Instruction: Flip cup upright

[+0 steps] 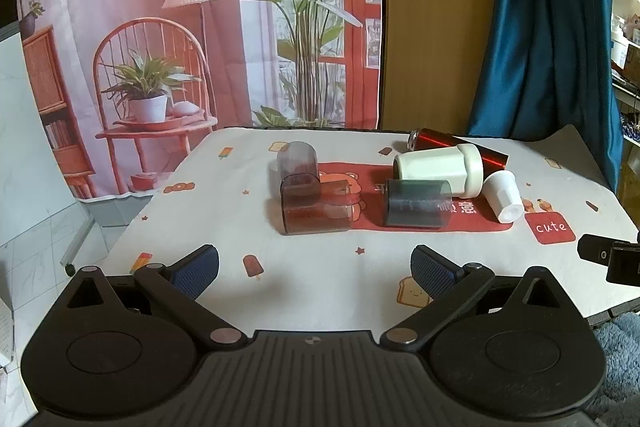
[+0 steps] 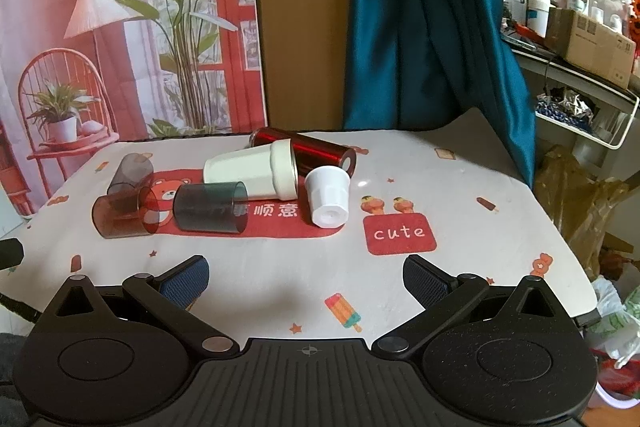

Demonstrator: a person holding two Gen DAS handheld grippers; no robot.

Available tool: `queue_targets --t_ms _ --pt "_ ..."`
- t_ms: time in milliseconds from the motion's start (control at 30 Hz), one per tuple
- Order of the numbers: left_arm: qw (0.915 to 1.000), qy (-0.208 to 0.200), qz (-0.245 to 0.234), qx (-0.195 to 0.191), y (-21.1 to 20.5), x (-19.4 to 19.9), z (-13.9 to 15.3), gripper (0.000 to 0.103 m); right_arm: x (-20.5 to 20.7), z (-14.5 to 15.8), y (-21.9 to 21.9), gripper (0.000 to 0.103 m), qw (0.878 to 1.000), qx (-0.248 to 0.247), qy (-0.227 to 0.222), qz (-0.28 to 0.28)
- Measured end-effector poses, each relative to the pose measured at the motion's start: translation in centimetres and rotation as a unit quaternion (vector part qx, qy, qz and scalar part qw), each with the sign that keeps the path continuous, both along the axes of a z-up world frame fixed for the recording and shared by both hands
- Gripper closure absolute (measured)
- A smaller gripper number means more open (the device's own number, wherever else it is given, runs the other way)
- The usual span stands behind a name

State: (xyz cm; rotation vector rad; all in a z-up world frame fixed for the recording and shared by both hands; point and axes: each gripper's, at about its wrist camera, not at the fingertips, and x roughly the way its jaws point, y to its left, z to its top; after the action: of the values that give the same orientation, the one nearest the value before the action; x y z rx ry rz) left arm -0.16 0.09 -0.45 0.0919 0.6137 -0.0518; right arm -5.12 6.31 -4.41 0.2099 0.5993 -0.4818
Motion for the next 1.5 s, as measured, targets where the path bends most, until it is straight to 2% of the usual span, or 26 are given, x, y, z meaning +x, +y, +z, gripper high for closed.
queue_targets --t_ms 1500 --pt "1.0000 -0.003 0.001 -0.005 0.24 -0.03 -0.05 0.000 0.00 0.11 0.10 0.000 1.000 -0.005 -0.002 -0.002"
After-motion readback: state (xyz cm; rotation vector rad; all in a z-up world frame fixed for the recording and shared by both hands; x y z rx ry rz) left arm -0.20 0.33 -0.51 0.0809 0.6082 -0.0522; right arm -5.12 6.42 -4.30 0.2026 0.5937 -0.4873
